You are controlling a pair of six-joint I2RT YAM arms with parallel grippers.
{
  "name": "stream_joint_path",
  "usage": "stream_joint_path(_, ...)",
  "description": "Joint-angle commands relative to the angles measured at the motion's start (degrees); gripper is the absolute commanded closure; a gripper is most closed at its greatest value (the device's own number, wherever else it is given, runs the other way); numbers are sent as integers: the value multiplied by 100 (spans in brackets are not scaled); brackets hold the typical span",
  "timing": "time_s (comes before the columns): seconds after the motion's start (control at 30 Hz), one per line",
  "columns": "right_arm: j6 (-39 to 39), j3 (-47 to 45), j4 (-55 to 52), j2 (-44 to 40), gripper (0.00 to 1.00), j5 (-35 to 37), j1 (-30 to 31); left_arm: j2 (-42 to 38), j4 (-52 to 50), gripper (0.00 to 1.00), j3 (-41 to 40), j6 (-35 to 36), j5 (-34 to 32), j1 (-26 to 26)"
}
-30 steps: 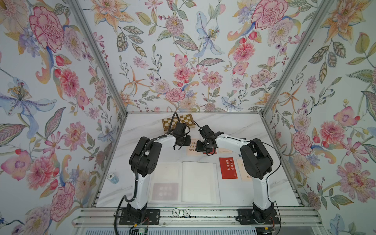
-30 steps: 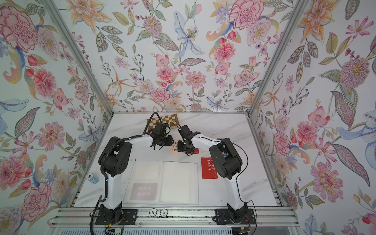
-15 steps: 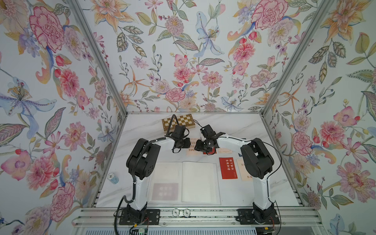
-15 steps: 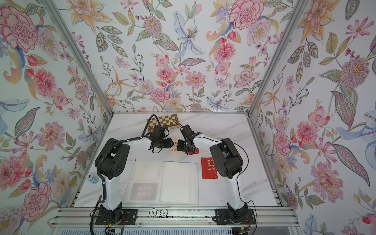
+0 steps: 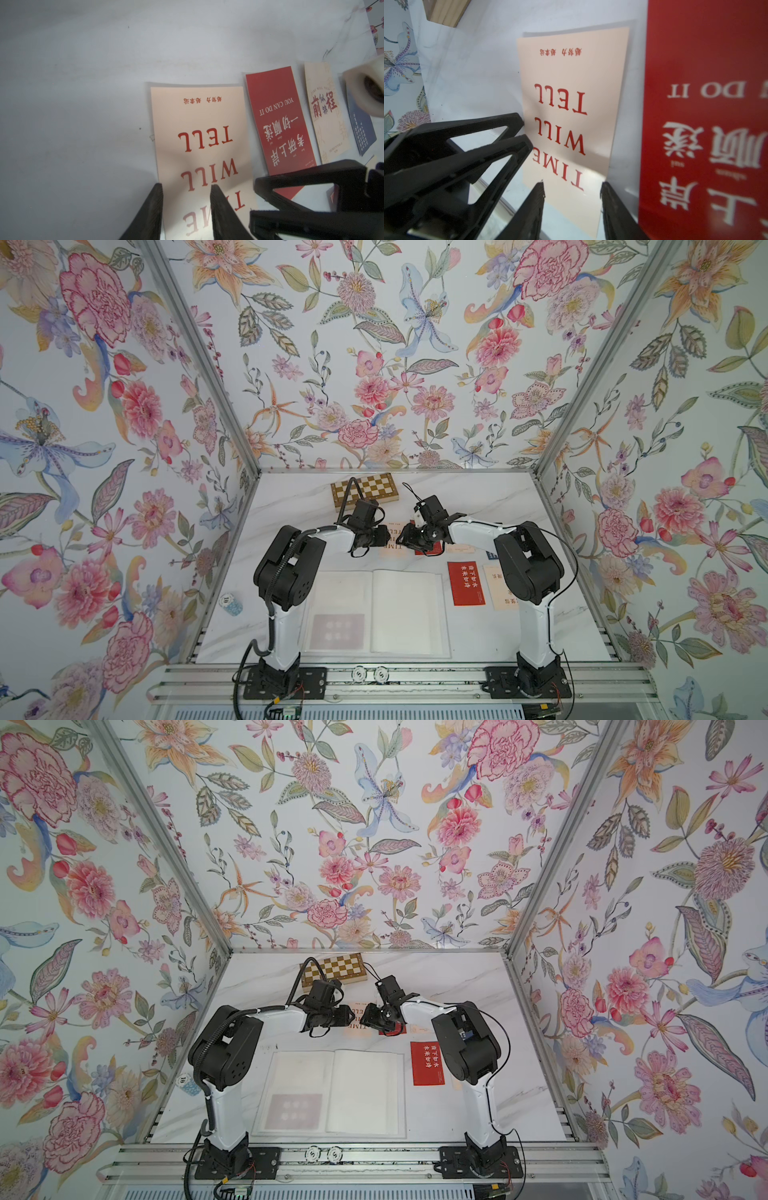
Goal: Place the photos into the photo albums
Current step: Pick up the photo at the center of the board.
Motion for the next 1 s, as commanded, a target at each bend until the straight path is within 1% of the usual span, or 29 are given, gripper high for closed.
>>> stream_joint_path(0.0, 88, -166, -199, -161, 53, 112, 35, 9, -444, 62, -288, -104, 69, -89)
stream_joint_path(0.1, 30, -148, -391, -181, 53, 261, 78, -35, -411, 62, -369, -125, 78, -101)
stream_joint_path(0.23, -72, -273, -557, -381, 53, 627, 180, -148, -382, 62, -490, -132, 54, -110)
stream_joint_path(0.5, -91, -388, -620, -410, 53, 819, 238, -252, -370, 62, -598, -130, 43, -107)
stream_joint_path(0.83, -74, -156, -615, -194, 52, 551, 216, -247, -254, 62, -734, -210, 127, -178)
stream_joint_path(0.97, 29, -151, -464, -138, 53, 321, 186, -224, -163, 62, -798, -289, 188, -207)
